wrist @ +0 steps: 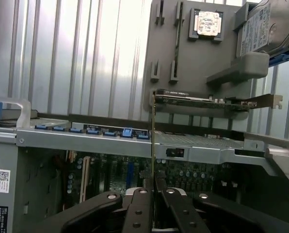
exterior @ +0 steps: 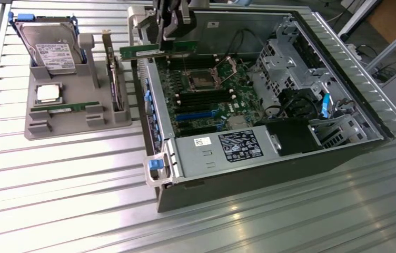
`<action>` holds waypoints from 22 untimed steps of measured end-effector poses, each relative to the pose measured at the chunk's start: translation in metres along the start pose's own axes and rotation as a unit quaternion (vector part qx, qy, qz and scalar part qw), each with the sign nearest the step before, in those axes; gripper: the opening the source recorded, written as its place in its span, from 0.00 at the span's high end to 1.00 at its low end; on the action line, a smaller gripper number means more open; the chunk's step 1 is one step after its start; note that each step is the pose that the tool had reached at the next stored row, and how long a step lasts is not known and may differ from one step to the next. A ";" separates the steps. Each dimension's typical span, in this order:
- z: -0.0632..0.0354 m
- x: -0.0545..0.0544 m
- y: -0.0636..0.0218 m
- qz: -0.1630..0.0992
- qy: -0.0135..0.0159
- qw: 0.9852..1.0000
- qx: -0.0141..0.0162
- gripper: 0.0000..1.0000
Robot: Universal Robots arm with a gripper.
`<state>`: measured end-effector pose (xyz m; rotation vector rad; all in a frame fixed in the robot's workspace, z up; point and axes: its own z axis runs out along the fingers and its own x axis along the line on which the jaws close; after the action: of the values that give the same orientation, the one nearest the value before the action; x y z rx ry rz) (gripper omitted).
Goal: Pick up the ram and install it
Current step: 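Pick up the ram and move it above insertion slot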
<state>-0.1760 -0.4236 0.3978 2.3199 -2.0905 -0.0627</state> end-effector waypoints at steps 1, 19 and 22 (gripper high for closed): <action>-0.0001 0.000 -0.0013 0.000 0.000 1.000 0.000 0.87; -0.0009 0.002 -0.0222 0.000 0.000 1.000 0.000 0.87; -0.0011 0.003 -0.0257 0.000 0.000 1.000 0.000 0.87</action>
<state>-0.1501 -0.4236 0.3978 2.3199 -2.0905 -0.0624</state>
